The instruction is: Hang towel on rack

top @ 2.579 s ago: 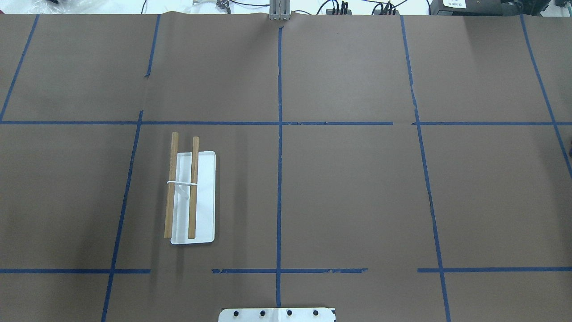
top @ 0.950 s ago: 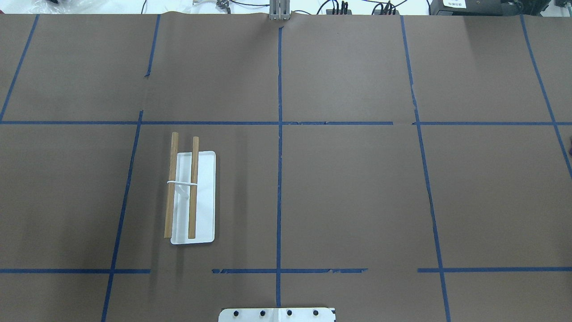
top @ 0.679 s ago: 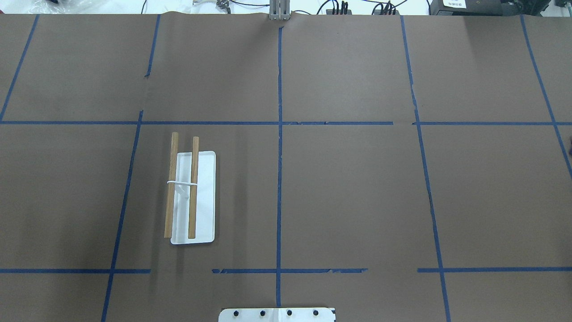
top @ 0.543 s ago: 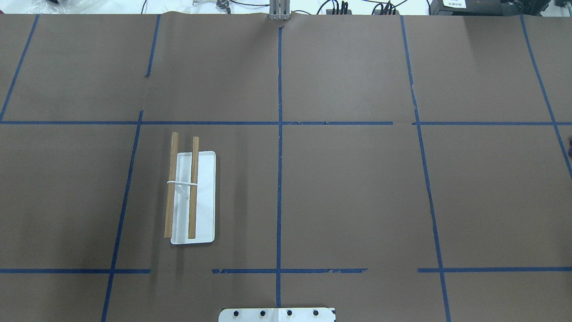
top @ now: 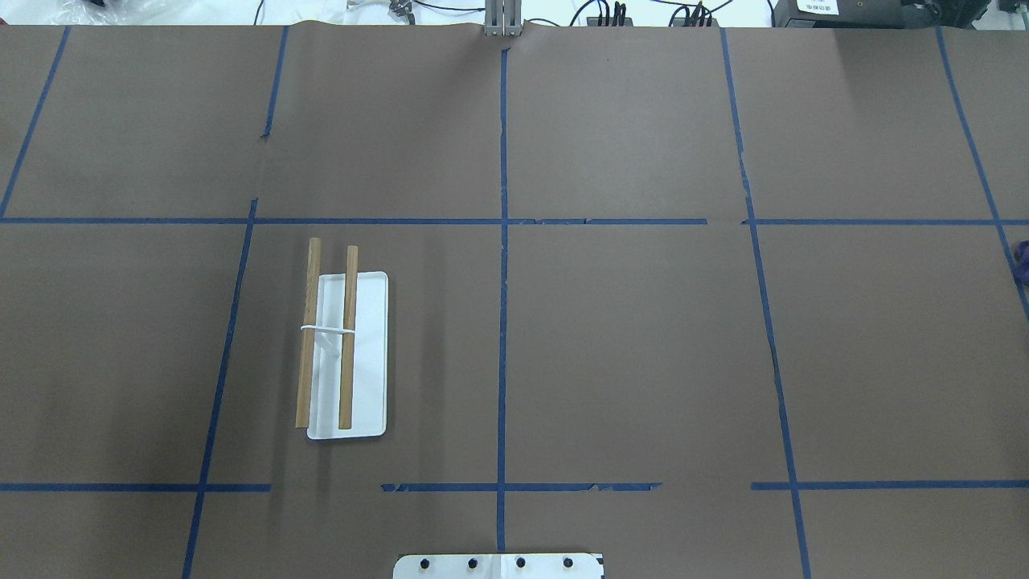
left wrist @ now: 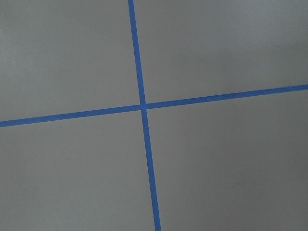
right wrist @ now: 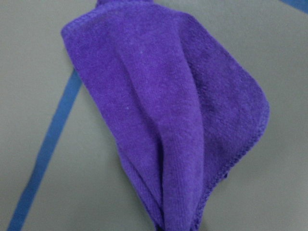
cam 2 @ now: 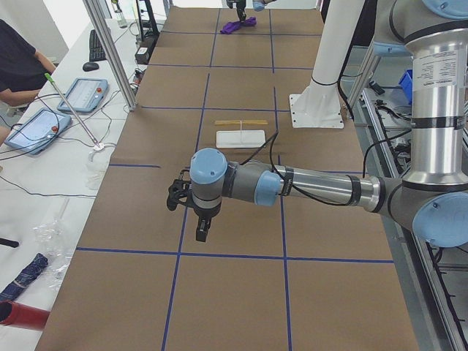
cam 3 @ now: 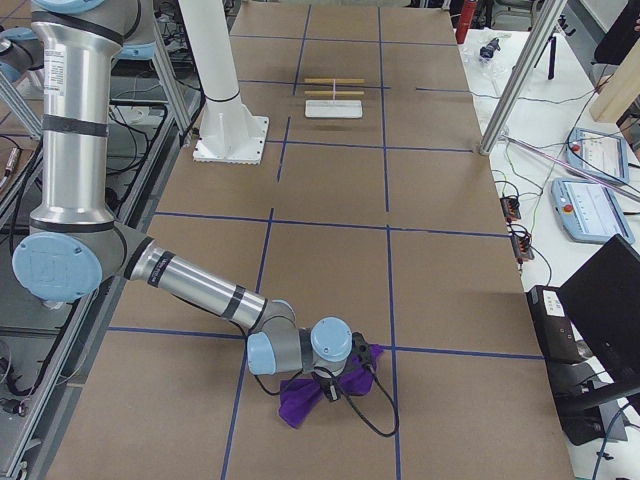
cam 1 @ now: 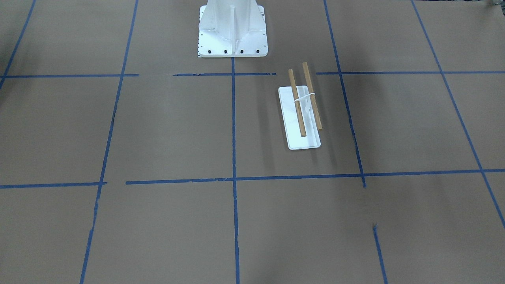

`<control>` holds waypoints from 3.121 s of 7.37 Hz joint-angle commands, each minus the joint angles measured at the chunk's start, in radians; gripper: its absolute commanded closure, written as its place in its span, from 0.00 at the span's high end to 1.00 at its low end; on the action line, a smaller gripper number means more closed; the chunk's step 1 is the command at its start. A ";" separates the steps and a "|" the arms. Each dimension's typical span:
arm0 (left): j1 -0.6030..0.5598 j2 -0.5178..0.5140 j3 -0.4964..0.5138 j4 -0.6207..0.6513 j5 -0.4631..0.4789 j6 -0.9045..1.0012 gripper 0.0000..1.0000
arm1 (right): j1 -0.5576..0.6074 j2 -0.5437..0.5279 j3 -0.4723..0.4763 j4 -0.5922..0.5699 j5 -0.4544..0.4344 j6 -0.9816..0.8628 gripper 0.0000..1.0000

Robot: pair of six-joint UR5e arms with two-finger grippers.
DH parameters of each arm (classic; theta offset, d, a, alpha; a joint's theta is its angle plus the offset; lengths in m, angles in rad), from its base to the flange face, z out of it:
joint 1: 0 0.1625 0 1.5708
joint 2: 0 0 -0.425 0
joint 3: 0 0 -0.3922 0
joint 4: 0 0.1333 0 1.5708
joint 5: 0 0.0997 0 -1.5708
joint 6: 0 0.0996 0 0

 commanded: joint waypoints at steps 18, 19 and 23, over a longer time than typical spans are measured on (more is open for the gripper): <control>0.613 -0.607 0.133 -0.690 0.193 -1.546 1.00 | -0.941 0.582 0.737 -0.003 -0.991 1.352 0.00; 0.644 -0.647 0.127 -0.690 0.193 -1.694 1.00 | -0.966 0.586 0.746 -0.003 -1.036 1.352 0.00; 0.747 -0.742 0.136 -0.690 0.236 -1.933 1.00 | -1.068 0.586 0.774 -0.003 -1.168 1.351 0.00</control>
